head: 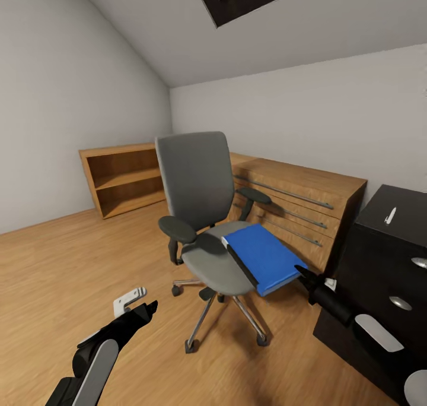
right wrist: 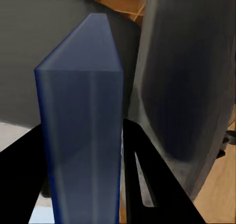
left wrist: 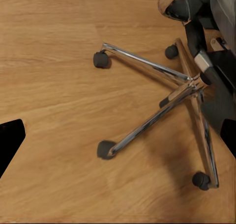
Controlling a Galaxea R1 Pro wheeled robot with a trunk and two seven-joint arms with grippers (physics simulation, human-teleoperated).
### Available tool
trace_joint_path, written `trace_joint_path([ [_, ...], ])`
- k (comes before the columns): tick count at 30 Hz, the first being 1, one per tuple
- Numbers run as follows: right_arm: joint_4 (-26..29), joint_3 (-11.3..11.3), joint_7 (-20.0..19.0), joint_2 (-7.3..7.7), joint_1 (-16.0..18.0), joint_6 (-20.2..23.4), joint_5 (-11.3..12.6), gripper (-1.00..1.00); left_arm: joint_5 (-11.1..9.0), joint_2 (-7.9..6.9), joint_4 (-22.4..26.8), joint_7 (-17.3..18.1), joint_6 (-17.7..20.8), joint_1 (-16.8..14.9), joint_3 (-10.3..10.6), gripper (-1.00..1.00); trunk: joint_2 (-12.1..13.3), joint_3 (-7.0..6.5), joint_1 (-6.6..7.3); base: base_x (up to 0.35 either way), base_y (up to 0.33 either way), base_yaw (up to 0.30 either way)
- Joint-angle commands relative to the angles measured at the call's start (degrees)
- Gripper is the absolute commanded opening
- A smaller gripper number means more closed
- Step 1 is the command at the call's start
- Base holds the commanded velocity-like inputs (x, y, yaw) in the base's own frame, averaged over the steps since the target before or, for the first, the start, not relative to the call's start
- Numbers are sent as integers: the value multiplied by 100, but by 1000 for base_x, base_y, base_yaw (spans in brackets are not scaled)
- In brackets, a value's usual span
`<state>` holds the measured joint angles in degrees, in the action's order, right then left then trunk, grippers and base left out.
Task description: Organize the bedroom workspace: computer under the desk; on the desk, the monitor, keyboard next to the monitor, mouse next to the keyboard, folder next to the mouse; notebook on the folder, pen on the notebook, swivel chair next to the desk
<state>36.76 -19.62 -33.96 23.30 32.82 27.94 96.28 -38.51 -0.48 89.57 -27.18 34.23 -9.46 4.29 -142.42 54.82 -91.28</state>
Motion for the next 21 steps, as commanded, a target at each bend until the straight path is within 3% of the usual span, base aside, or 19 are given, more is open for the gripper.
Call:
trace_joint_path([
  [1, 48, -32, -14, 6, 5, 7, 15, -100, -60, -5, 8, -59, 5, -4, 11, 100, 39, -13, 27, -313, 0, 0],
  [2, 158, -34, -14, 3, 5, 5, -63, -100, -60, -5, 8, -59, 5, -4, 11, 100, 79, -30, 49, -322, 0, 0],
  [6, 785, -29, 18, -11, 5, -56, -780, -100, -60, -5, 8, -64, 5, -4, 11, 100, 239, -102, 137, -334, 0, 0],
  [9, 983, -15, 45, -122, 4, -325, -1000, -100, -60, -4, 8, -71, 5, -4, 11, 100, 360, -156, 203, -228, 0, 0],
  [10, 1072, -14, 70, -193, 1, -633, -1051, -100, -60, -1, 8, -74, 5, -4, 11, 100, 400, -174, 225, -75, 0, 0],
  [13, 1475, -10, 262, -274, -70, -1032, -1091, -100, -56, 1, 8, -76, 5, -4, 15, 100, 520, -228, 290, -39, 0, 0],
  [16, 2338, -1, 1216, -306, -448, -1467, -1106, -100, -52, 3, 8, -77, 5, -4, 18, 100, 640, -282, 356, -7, 0, 0],
  [18, 3280, 4, 2177, -308, -854, -2120, -1109, -100, -51, 3, 3, -77, 5, -4, 19, 100, 721, -318, 400, -3, 0, 0],
  [21, 4254, -2, 3060, -313, -1392, -2988, -1111, -100, -51, 4, 1, -77, 5, -4, 19, 100, 841, -372, 466, -1, 0, 0],
])
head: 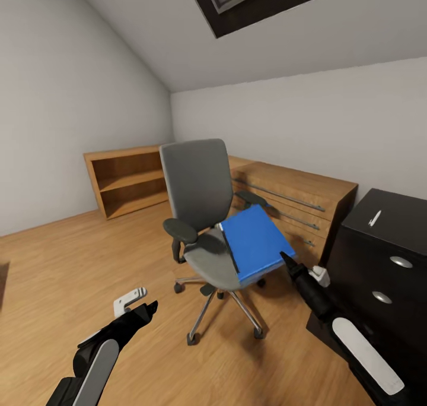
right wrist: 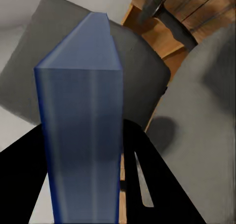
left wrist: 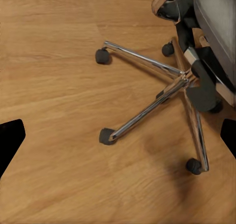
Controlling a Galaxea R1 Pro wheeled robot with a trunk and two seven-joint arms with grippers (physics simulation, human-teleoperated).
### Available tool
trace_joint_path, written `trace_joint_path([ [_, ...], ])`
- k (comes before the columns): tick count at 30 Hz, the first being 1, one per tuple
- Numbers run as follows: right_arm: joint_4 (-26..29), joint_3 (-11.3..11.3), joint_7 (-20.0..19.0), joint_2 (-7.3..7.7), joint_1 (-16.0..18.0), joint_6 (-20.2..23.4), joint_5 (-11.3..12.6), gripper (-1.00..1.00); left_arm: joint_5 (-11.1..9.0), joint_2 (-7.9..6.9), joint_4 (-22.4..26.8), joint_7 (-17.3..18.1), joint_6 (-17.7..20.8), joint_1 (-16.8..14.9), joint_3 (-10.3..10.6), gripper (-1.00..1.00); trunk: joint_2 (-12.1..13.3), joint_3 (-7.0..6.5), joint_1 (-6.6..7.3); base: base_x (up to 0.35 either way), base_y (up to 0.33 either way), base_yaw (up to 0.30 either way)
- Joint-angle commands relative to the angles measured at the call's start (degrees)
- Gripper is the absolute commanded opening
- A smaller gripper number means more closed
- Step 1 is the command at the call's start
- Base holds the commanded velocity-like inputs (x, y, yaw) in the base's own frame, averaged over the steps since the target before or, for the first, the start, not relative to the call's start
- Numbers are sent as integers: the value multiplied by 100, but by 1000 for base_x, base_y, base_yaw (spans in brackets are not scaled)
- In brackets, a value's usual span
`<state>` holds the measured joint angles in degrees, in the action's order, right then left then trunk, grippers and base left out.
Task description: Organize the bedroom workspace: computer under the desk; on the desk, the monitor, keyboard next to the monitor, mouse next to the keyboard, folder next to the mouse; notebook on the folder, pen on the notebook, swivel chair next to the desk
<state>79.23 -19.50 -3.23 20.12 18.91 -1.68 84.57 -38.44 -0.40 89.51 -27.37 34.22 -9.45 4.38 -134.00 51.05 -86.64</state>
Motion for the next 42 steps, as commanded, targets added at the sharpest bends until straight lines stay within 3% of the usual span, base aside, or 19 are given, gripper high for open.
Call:
trace_joint_path([
  [1, 514, -30, 410, -5, -372, -773, 56, -100, -58, -4, 6, -60, 5, -4, 13, 100, 39, -13, 24, 0, 0, 0],
  [3, 771, -59, 620, -15, -581, -1445, 54, -100, -44, -1, 5, -73, -15, -4, 18, 100, 119, -49, 67, 0, 0, 0],
  [4, 899, -112, 737, -20, -688, -2002, 55, -100, -30, 16, 5, -119, -39, -4, 77, 100, 159, -67, 89, 0, 0, 0],
  [8, 1024, -424, 820, -53, -788, -2620, 73, -100, -19, 43, 5, -616, -64, -4, 504, 100, 320, -138, 177, 0, 0, 0],
  [14, 1062, -564, 764, -251, -808, -2899, 69, -100, -10, 48, 5, -943, -73, -3, 708, 100, 561, -246, 309, 0, 0, 0],
  [17, 1067, -577, 718, -269, -809, -2958, 60, -100, -13, 49, 3, -983, -74, -4, 906, 100, 681, -300, 375, 0, 0, 0],
  [27, 1055, -584, 699, -281, -811, -3060, 71, -100, -14, 49, 3, -998, -69, -4, 1082, 100, 1082, -480, 595, 0, 0, 0],
  [28, 1039, -583, 702, -282, -813, -3078, 76, -100, -14, 49, 4, -998, -66, -4, 1202, 100, 1122, -497, 617, 0, 0, 0],
  [34, 1029, -594, 727, -303, -818, -3092, 103, -100, -12, 49, -2, -991, -65, -4, 1468, 100, 1363, -605, 748, 0, 0, 0],
  [35, 1032, -595, 734, -312, -818, -3093, 103, -100, 0, 41, -3, -992, -65, -4, 1647, 100, 1403, -623, 770, 0, 0, 0],
  [42, 1033, -583, 743, -307, -818, -3083, 97, -100, 3, 31, -4, -990, -65, -4, 1716, 100, 1684, -739, 924, 0, 0, -50],
])
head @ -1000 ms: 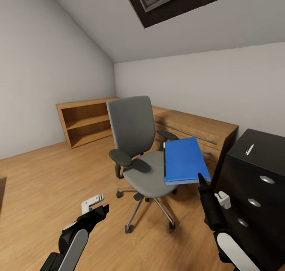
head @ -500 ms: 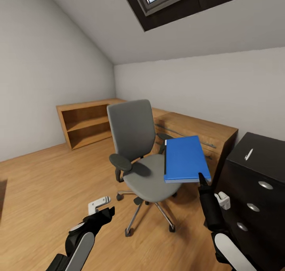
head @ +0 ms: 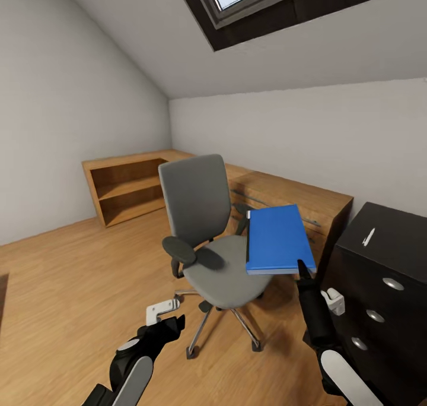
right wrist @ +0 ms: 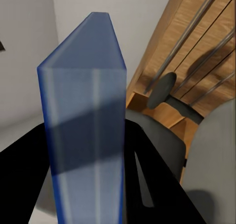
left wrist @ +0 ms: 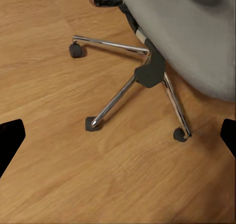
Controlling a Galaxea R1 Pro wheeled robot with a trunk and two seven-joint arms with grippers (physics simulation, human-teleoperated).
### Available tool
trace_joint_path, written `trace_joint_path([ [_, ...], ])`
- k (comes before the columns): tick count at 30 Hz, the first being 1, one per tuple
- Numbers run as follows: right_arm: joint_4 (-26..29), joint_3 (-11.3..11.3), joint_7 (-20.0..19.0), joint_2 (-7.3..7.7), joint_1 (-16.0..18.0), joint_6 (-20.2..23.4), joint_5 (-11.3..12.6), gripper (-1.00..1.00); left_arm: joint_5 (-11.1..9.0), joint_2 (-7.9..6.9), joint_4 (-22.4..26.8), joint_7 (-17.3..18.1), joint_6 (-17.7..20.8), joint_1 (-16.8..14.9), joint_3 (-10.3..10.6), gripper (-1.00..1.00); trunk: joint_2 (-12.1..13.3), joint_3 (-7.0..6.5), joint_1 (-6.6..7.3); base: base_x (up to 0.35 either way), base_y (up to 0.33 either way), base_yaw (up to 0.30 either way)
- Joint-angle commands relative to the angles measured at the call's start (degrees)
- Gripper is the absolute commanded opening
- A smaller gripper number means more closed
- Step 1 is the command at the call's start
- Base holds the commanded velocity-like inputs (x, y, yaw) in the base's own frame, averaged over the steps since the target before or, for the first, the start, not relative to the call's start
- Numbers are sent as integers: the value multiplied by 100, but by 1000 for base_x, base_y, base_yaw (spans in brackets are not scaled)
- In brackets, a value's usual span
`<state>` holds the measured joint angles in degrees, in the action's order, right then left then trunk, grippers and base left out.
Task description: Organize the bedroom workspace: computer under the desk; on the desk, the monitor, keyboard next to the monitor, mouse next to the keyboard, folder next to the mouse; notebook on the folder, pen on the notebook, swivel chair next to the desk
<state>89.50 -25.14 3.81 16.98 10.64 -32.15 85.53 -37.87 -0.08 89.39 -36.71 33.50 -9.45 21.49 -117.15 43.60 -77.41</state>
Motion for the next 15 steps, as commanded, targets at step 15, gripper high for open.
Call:
trace_joint_path([
  [15, -20, 16, 41, 19, 8, -36, -19, -100, -55, 0, 8, -55, 8, -4, 35, 100, 600, -173, 331, 0, 0, -185],
])
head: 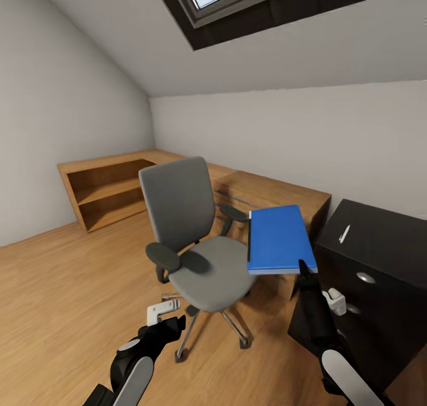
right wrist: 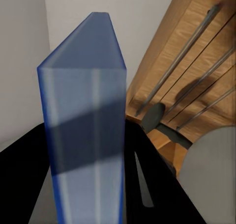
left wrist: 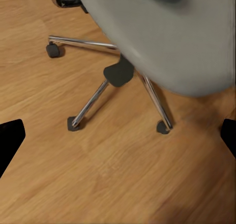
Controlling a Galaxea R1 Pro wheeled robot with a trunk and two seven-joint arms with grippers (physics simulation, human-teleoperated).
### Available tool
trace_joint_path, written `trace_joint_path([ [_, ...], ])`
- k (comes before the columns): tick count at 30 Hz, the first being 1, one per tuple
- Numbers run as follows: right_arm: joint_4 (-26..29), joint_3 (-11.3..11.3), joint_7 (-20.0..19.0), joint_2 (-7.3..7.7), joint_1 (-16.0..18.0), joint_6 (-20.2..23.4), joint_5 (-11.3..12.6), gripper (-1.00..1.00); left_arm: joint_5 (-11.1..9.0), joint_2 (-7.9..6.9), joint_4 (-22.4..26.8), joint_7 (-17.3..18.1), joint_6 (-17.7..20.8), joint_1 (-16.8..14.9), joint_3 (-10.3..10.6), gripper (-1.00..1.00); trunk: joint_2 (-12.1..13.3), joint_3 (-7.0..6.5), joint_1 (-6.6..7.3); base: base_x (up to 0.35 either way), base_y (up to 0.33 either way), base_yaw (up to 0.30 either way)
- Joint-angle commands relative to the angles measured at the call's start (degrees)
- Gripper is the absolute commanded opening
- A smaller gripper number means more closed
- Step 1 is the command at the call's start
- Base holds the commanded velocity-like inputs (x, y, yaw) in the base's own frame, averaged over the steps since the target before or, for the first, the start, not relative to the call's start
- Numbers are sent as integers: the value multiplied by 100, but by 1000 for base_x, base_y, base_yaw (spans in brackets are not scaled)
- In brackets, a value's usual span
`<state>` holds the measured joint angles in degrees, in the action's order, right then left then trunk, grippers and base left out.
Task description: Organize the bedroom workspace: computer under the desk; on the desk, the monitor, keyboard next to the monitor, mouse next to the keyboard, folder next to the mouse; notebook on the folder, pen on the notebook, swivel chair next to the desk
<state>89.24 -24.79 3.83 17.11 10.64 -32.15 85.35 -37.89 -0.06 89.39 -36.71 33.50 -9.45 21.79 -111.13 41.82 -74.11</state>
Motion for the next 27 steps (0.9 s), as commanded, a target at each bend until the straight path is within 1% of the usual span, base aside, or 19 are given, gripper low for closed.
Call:
trace_joint_path([
  [1, 6, -18, 40, 8, 8, -36, 0, -100, -53, -1, 8, -55, 8, -4, 6, 100, 38, -6, 23, 0, 0, -191],
  [10, -23, 3, 47, 13, 8, -37, 2, -100, -60, 1, 8, -55, 8, -4, 9, 100, 399, -108, 221, 0, 0, -191],
  [14, -49, 76, 46, 18, 8, -37, 7, -100, -60, 3, 8, -55, 8, -4, 9, 100, 560, -152, 309, 0, 0, -181],
  [18, -52, 103, 22, 20, 8, -44, 8, -100, -67, 4, 8, -55, 8, -4, 10, 100, 720, -208, 397, 0, 0, -62],
  [27, -63, 94, 22, 1, 8, -54, -2, -100, -56, -2, 8, -56, 8, -4, 12, 100, 1081, -368, 594, 0, 0, -3],
])
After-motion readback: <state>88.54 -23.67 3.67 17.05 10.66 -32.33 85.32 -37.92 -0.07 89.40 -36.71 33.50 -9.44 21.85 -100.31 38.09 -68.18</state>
